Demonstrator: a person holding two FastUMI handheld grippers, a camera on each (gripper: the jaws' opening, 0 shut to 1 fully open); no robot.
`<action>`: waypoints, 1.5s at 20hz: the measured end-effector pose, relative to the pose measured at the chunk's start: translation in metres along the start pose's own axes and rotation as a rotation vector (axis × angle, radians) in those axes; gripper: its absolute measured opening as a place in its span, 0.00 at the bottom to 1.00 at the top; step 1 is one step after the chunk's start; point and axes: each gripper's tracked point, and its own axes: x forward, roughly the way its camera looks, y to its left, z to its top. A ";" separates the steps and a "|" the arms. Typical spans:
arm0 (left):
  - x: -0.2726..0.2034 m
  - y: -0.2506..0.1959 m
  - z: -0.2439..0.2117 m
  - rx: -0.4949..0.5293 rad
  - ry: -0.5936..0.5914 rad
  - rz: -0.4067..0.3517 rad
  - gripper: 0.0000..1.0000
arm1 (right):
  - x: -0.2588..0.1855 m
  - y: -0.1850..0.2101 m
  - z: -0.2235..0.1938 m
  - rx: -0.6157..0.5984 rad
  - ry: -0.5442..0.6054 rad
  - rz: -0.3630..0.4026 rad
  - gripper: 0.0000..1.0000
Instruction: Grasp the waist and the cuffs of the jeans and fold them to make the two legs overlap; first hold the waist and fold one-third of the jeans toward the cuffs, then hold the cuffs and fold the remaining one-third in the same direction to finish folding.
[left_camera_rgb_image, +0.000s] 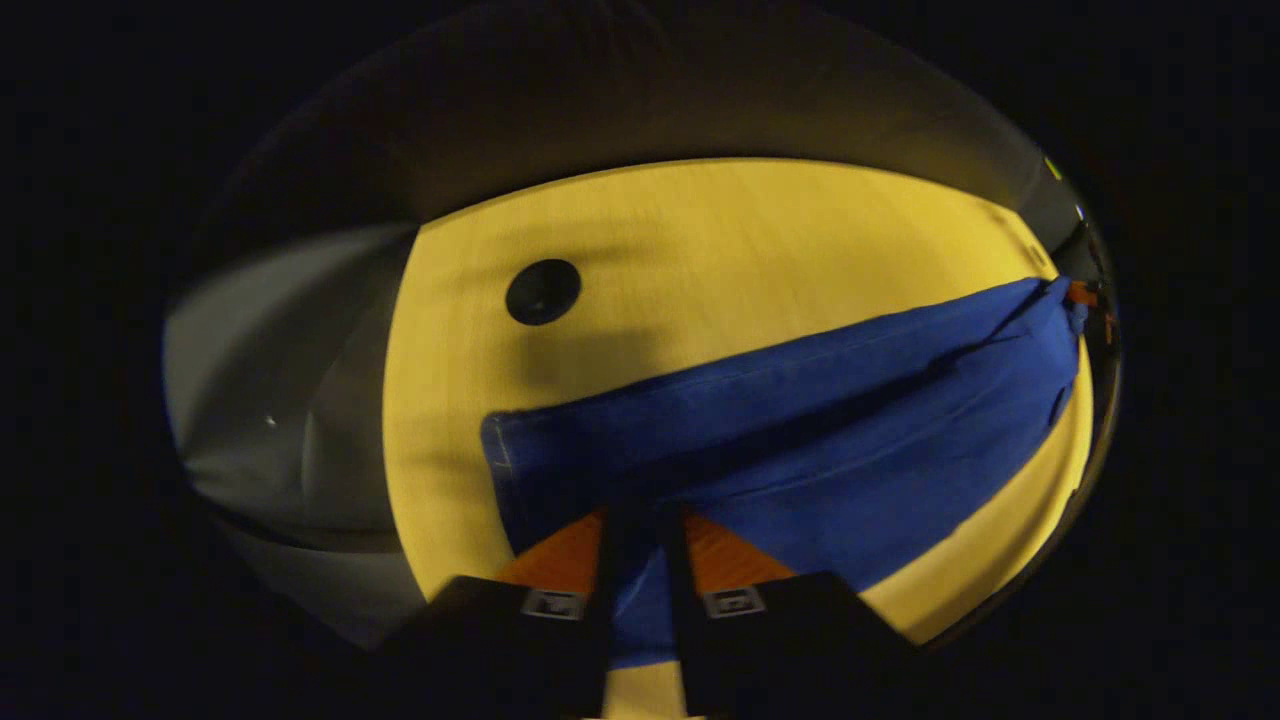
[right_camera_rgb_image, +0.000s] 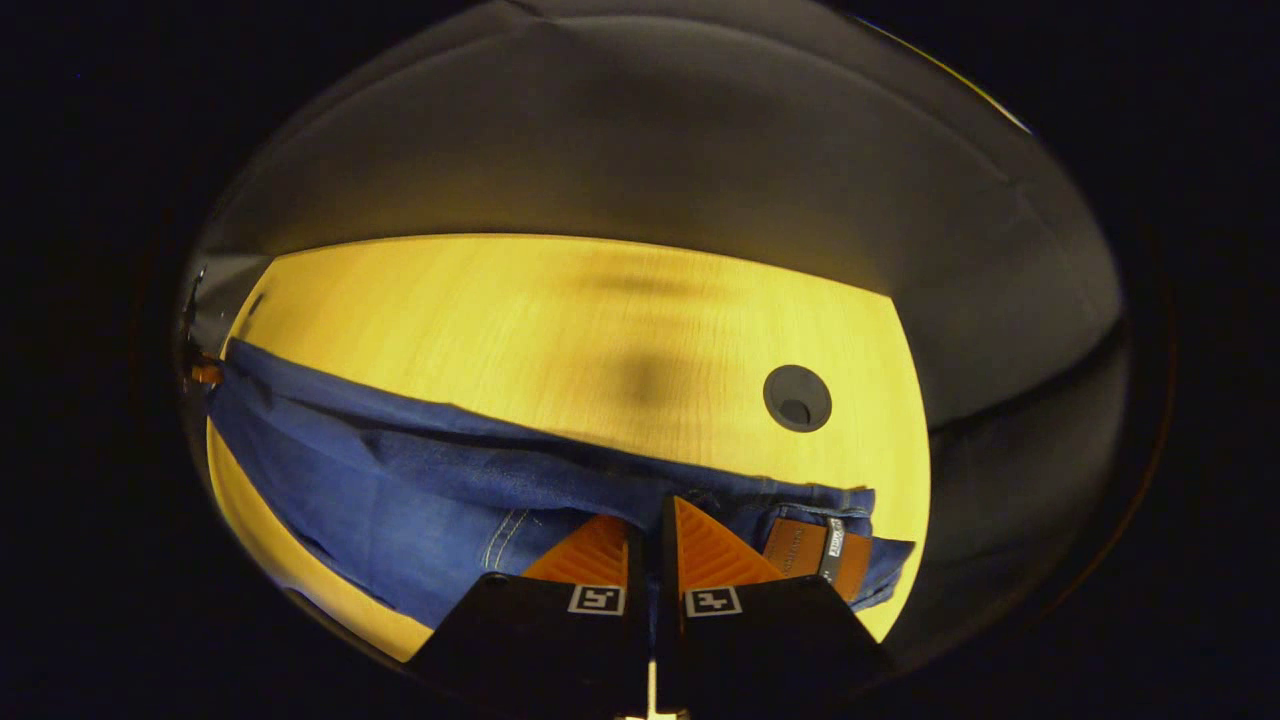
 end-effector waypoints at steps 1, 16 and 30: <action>0.003 0.003 0.006 -0.007 -0.018 0.018 0.40 | 0.008 0.005 -0.001 0.053 0.009 0.030 0.11; -0.096 0.014 0.068 -0.122 -0.443 0.080 0.98 | -0.093 -0.075 0.038 0.439 -0.097 0.021 0.99; -0.168 -0.171 0.041 0.062 -0.558 -0.186 0.98 | -0.051 -0.093 -0.081 0.967 0.103 -0.113 0.99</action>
